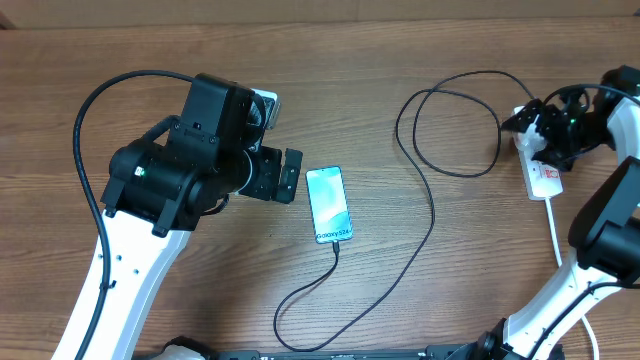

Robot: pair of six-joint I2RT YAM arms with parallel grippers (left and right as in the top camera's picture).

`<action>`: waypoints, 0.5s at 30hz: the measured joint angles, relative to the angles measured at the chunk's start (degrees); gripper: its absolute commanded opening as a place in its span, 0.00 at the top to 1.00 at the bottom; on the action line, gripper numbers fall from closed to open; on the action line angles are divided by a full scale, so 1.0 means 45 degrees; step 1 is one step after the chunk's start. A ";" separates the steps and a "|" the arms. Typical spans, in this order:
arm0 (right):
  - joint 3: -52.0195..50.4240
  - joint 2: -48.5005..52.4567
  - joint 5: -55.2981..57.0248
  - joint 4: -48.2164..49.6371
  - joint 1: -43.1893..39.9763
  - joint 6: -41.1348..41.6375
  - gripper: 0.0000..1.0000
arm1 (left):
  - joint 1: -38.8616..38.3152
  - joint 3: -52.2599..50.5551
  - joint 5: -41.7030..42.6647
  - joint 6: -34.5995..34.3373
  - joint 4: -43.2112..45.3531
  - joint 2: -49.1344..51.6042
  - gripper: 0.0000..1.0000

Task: Plug charger to phone and switch on socket
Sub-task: 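Lift the right gripper up away from the power strip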

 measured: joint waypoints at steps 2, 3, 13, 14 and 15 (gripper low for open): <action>0.0223 -0.0078 0.0219 -0.0238 -0.0107 0.0175 0.00 | 0.0000 0.0000 0.0000 0.0000 0.0005 0.0000 0.01; 0.0253 -0.0204 0.0350 -0.0325 -0.0160 0.0282 0.00 | 0.0000 0.0000 0.0000 0.0000 0.0000 0.0000 0.01; 0.0316 -0.4090 0.1647 -0.1370 -0.0185 0.1151 0.00 | -0.0005 0.0000 0.0000 0.0000 0.0000 0.0000 0.01; 0.0369 -0.4517 0.1802 -0.1462 -0.0185 0.1190 0.00 | 0.0000 0.0000 0.0000 0.0000 -0.0005 0.0000 0.01; 0.0413 -0.4833 0.1948 -0.1583 -0.0185 0.1253 0.00 | 0.0000 0.0000 0.0000 0.0000 0.0005 0.0000 0.01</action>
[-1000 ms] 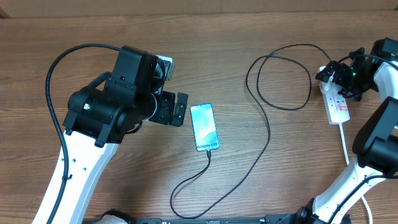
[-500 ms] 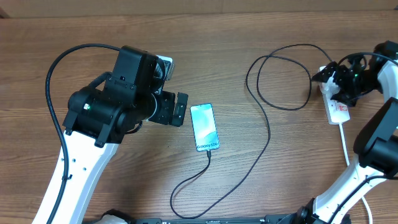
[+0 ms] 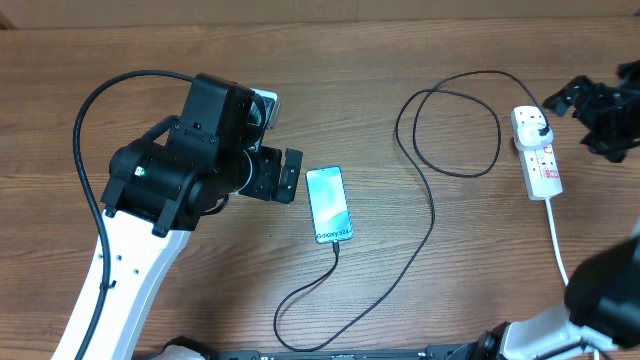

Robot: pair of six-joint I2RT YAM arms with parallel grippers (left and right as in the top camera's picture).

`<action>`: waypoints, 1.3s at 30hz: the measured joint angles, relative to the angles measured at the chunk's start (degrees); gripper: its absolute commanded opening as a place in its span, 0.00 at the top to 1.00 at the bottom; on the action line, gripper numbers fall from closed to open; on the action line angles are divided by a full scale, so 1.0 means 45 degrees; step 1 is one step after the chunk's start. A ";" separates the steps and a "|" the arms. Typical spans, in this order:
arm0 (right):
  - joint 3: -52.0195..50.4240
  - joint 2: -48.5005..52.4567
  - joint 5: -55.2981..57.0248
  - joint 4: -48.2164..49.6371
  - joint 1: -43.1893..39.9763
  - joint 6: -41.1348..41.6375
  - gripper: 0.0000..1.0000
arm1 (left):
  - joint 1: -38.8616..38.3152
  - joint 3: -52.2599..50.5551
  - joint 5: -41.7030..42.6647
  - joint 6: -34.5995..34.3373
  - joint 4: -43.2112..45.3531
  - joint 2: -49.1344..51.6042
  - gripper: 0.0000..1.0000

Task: Plug charger to phone and switch on socket
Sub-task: 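Lift the right gripper up away from the power strip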

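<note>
A phone (image 3: 329,204) lies face up mid-table, its screen lit. A black cable (image 3: 420,190) runs from its bottom edge in loops to a plug seated in the white socket strip (image 3: 537,155) at the right. My left gripper (image 3: 291,175) hovers just left of the phone, jaws apart, holding nothing. My right gripper (image 3: 597,110) sits at the far right edge, to the right of the strip and apart from it; its jaws look spread.
The strip's white lead (image 3: 556,235) runs down toward the front right. A black hose (image 3: 95,110) arcs from the left arm over the table's left side. The wooden table (image 3: 200,40) fills the view.
My right gripper was over the socket strip's upper end; now it has drawn away to the right, leaving the strip and plug uncovered. The left arm, phone and cable have not moved.
</note>
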 measured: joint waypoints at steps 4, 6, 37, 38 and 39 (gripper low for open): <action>0.0029 -0.1263 0.0782 -0.0748 0.0005 0.0262 0.00 | 0.0000 0.0000 0.0000 0.0000 -0.0010 0.0000 0.01; 0.0029 -0.1749 0.1156 -0.1195 0.0005 0.0335 0.00 | -0.0005 0.0000 0.0000 0.0000 -0.0010 0.0000 0.01; 0.0029 -0.3060 0.1938 -0.1724 0.0010 0.0466 0.00 | -0.0005 0.0000 0.0000 0.0000 -0.0005 0.0010 0.01; 0.0029 -0.3060 0.1943 -0.1719 0.0010 0.0471 0.00 | 0.0000 0.0000 0.0000 0.0000 -0.0005 0.0010 0.00; 0.0029 -0.3060 0.1943 -0.1724 0.0010 0.0466 0.00 | 0.0000 0.0000 0.0000 0.0000 -0.0005 0.0010 0.01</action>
